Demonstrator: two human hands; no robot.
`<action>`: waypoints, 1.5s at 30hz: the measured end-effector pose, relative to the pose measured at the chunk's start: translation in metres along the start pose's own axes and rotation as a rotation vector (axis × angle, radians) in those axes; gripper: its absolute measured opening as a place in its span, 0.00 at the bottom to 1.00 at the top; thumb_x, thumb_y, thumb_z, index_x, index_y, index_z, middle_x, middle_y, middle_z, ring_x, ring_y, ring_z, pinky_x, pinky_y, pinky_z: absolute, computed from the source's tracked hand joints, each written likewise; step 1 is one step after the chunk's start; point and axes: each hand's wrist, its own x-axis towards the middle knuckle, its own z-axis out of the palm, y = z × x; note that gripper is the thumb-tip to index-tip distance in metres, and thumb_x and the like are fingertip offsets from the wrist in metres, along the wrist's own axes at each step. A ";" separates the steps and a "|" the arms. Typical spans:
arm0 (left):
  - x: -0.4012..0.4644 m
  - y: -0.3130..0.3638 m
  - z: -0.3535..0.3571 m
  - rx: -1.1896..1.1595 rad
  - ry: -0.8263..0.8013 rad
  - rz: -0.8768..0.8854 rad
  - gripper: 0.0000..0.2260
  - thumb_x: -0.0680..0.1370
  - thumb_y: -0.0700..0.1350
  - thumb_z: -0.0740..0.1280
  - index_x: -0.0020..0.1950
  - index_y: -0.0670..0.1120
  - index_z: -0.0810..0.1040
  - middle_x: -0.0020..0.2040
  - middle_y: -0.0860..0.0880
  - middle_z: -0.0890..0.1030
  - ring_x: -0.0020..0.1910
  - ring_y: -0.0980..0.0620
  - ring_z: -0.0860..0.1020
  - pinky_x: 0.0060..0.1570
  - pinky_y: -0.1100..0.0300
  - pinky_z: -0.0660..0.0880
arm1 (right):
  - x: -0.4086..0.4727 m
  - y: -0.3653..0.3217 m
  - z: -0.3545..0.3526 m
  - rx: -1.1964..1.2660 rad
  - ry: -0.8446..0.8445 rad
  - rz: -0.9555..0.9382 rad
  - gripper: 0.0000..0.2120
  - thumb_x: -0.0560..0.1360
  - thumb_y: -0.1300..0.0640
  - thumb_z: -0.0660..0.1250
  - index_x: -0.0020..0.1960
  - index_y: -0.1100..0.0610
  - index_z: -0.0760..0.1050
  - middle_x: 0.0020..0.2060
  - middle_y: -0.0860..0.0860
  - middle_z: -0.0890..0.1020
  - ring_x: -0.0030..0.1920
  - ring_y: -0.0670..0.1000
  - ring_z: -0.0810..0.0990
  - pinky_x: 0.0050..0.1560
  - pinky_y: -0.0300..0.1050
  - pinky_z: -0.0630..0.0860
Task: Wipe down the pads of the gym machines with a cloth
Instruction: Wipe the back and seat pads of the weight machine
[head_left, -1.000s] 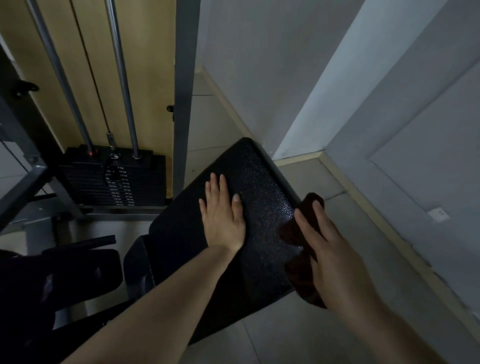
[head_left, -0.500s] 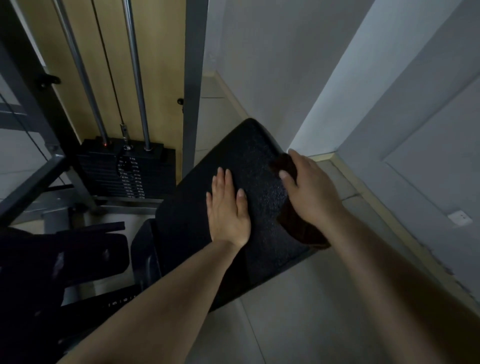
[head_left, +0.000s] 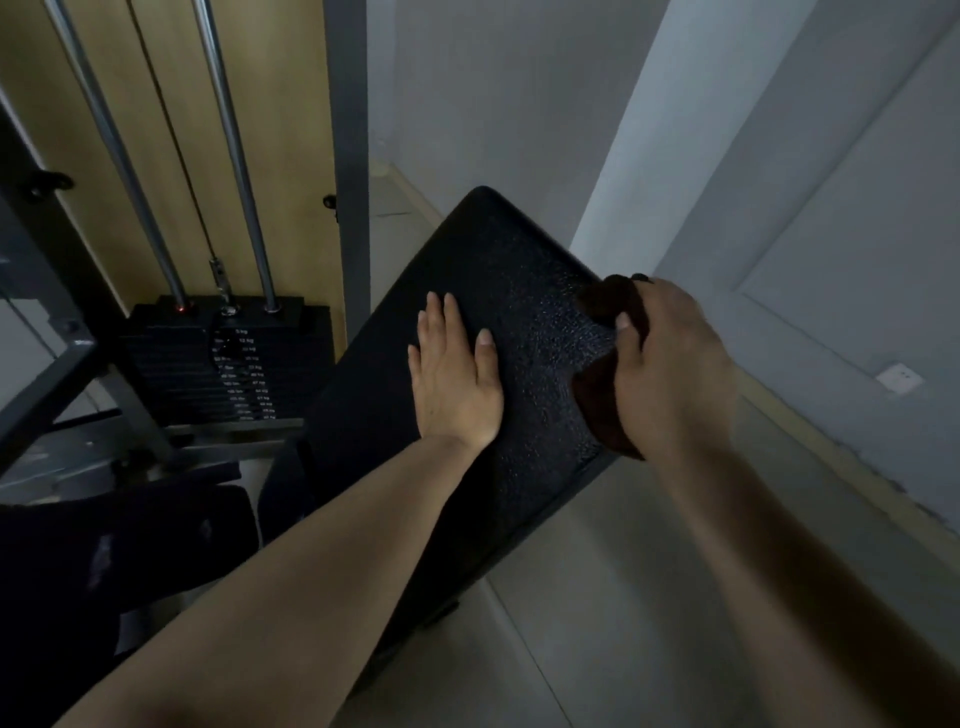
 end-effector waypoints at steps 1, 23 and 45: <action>0.000 -0.002 0.000 0.010 -0.008 0.018 0.26 0.83 0.53 0.46 0.79 0.47 0.45 0.79 0.50 0.44 0.77 0.53 0.42 0.75 0.52 0.41 | -0.008 0.002 0.004 0.029 0.071 -0.001 0.16 0.79 0.59 0.59 0.66 0.58 0.72 0.65 0.55 0.74 0.63 0.59 0.73 0.59 0.45 0.67; 0.002 -0.055 -0.005 -0.014 -0.043 0.414 0.26 0.84 0.53 0.49 0.78 0.45 0.47 0.79 0.46 0.45 0.77 0.50 0.43 0.73 0.57 0.40 | -0.244 -0.044 0.174 0.235 0.354 -0.114 0.29 0.73 0.55 0.55 0.74 0.47 0.59 0.78 0.47 0.45 0.77 0.58 0.44 0.73 0.53 0.48; -0.030 -0.116 -0.011 -0.001 -0.044 0.616 0.24 0.84 0.52 0.49 0.78 0.48 0.50 0.79 0.52 0.48 0.77 0.56 0.45 0.71 0.58 0.40 | -0.183 -0.036 0.140 0.268 0.528 -0.126 0.21 0.76 0.66 0.60 0.68 0.62 0.71 0.76 0.57 0.58 0.77 0.60 0.47 0.75 0.39 0.42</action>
